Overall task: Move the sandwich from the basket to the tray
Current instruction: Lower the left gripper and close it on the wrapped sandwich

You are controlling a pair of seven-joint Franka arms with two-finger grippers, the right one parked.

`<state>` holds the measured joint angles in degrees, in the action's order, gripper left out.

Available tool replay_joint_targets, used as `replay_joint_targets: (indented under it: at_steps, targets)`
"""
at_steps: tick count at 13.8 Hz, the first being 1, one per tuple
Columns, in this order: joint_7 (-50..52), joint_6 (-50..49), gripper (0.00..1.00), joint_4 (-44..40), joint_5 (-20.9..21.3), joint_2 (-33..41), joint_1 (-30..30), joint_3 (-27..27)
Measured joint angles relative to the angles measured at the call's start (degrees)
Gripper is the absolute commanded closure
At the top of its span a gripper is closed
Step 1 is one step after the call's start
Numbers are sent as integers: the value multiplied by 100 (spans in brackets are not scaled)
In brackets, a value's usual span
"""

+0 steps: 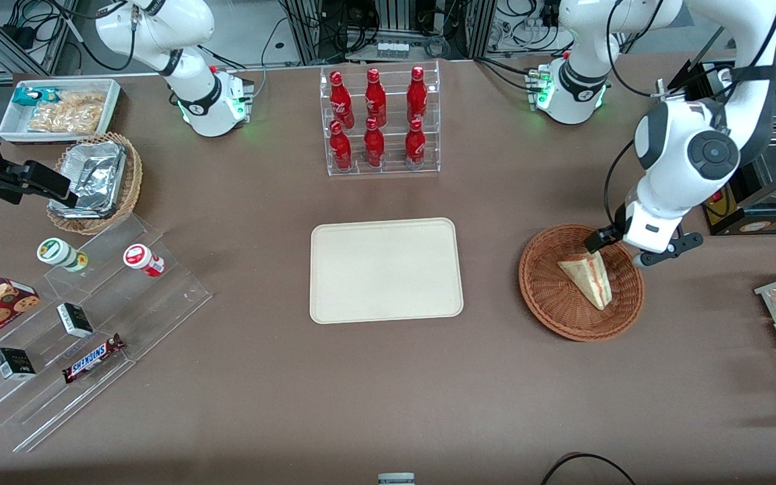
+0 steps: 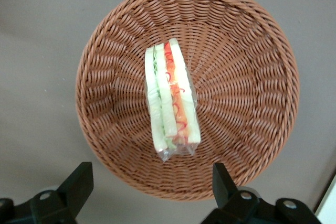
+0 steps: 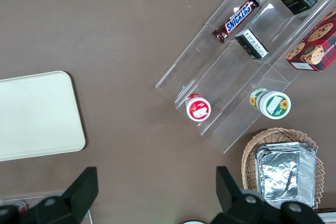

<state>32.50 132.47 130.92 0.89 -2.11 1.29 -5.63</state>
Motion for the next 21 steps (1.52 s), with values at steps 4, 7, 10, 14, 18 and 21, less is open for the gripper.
replay_joint_targets:
  at_steps: [4, 7, 10, 14, 18, 21]
  targets:
    - [891, 309, 0, 0, 0, -290, 12, -1]
    - [1371, 538, 0, 0, -5, -400, 25, -2]
    - [1517, 646, 0, 1, -5, -574, 115, -2]
    - [1529, 864, 0, -32, -4, -931, 134, -2]
    - [1522, 890, 47, -119, 3, -1123, 128, 15]
    - [1464, 889, 86, -176, 14, -1157, 128, 24]
